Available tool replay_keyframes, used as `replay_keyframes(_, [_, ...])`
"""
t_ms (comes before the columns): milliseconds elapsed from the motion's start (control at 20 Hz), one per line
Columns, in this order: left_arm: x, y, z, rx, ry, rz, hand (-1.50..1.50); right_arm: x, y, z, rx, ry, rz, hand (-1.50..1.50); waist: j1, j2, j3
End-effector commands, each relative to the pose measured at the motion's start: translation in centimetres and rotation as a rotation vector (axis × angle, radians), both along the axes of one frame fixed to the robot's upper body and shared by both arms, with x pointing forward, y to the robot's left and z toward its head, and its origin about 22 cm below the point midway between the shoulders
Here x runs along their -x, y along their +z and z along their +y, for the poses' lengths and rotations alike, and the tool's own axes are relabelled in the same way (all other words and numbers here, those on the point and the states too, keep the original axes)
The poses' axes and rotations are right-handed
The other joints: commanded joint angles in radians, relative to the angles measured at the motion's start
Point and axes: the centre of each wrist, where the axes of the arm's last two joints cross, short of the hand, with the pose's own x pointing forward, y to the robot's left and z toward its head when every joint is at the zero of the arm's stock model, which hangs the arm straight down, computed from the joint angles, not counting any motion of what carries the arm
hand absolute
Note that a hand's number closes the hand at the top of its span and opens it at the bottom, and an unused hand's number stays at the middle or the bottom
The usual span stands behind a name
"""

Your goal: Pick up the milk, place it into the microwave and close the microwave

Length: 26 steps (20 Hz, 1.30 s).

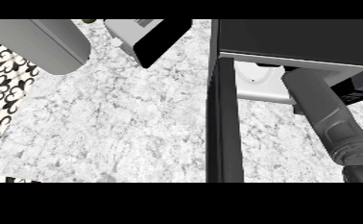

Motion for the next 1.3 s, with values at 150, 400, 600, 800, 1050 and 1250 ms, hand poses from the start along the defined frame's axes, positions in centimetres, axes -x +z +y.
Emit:
replay_keyframes(150, [-0.7,-0.5,-1.1,-0.004,-0.084,0.0,-1.5,0.0,-0.5,1.7,-0.148,0.128,0.034,-1.5,-0.006,-0.009,0.0])
replay_keyframes(400, [-1.5,-0.9,-1.7,0.004,-0.183,0.015,-1.5,0.2,-0.8,1.1,-0.291,0.207,0.055,-1.5,-0.035,-0.019,-0.001])
replay_keyframes(600, [-1.1,-1.1,-3.1,0.019,-0.212,0.0,-1.5,1.1,-2.3,0.4,-0.41,0.264,0.054,-1.5,-0.044,-0.028,-0.002])
replay_keyframes(800, [-2.9,-0.9,-5.0,0.007,-0.252,0.004,-1.5,1.9,-3.9,1.6,-0.53,0.31,0.072,-1.5,-0.07,-0.033,-0.003])
replay_keyframes(1050, [-2.3,-1.4,-6.2,0.027,-0.293,0.036,1.5,3.9,-6.6,0.3,-0.673,0.369,0.133,-1.5,-0.09,-0.047,-0.004])
replay_keyframes(1250, [-3.3,-0.9,-7.9,0.038,-0.322,0.045,1.5,6.4,-9.9,1.2,-0.751,0.424,0.166,-1.5,-0.11,-0.053,-0.005])
